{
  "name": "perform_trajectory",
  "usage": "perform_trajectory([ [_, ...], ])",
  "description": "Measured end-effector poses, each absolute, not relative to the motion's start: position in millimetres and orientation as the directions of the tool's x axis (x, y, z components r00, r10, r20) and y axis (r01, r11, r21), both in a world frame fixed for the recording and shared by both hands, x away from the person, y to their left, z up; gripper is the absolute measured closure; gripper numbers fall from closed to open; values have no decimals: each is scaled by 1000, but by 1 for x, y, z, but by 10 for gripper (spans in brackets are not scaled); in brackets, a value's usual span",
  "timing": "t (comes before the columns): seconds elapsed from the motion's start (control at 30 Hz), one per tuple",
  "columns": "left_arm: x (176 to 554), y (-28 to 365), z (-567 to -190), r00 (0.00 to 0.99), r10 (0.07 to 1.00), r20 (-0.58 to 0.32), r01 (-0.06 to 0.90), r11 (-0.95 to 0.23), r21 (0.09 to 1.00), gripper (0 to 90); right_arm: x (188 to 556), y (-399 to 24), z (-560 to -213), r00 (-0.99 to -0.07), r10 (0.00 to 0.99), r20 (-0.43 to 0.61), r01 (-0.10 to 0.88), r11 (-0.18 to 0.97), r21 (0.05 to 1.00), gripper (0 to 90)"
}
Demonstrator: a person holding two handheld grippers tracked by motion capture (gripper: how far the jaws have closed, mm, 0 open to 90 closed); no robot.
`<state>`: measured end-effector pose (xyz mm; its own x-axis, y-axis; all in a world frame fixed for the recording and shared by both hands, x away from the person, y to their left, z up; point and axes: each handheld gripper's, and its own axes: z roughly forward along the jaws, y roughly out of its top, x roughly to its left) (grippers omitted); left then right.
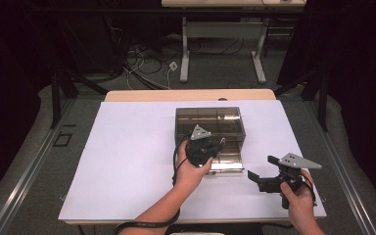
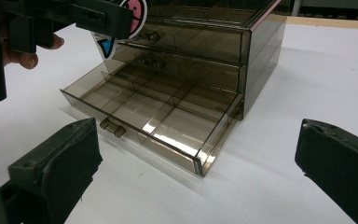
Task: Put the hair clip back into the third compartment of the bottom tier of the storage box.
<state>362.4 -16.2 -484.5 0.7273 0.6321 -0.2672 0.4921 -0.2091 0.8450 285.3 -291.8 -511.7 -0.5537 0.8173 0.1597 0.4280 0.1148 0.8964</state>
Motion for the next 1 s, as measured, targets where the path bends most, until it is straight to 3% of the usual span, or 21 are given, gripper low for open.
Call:
perform_trajectory([
  [1.0,369,-53,-505,738,623,-260,522,-282,805,849,284,-297,-510,-556,815,165,421,105,901,0],
])
